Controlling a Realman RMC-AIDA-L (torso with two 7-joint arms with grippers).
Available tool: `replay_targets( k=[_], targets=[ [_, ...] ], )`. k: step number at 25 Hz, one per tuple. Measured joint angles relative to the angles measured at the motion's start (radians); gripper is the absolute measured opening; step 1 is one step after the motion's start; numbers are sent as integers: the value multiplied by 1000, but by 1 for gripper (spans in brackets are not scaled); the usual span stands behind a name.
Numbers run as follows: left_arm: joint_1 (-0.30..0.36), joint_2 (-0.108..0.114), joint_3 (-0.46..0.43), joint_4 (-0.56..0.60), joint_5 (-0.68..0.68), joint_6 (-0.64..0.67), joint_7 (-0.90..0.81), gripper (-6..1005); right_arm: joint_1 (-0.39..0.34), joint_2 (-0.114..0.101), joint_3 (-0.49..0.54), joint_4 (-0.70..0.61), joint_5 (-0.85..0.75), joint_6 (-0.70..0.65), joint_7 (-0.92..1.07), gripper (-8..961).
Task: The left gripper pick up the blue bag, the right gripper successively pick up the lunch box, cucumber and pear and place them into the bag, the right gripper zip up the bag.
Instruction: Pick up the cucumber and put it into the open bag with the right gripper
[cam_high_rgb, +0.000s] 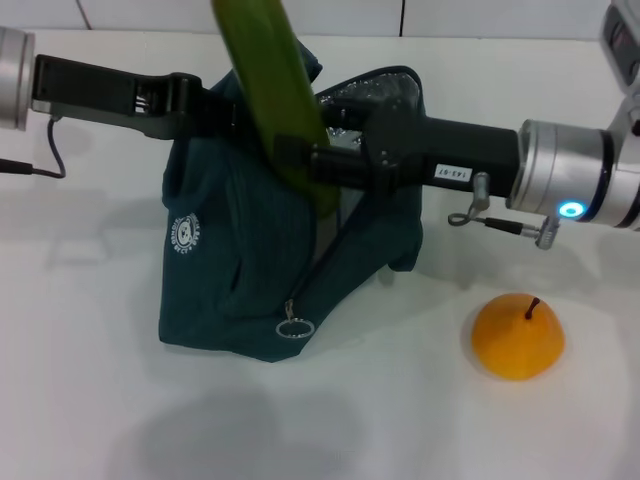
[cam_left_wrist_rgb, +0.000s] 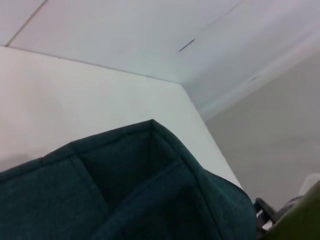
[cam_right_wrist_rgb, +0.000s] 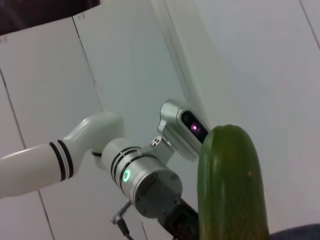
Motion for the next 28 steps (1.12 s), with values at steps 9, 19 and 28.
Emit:
replay_targets(
  k=[9,19,28],
  targets=[
    [3,0,-11,-1,-1,0,-1,40,-37,0,-23,-9,26,24,-39,591],
    [0,0,-5,-3,0,0,-1,40,-42,0,-25,-17,28,62,-48,594],
    [-1,0,-6,-3,0,0,-1,40,-55,0,-21,-21,29,34,-82,726]
  ],
)
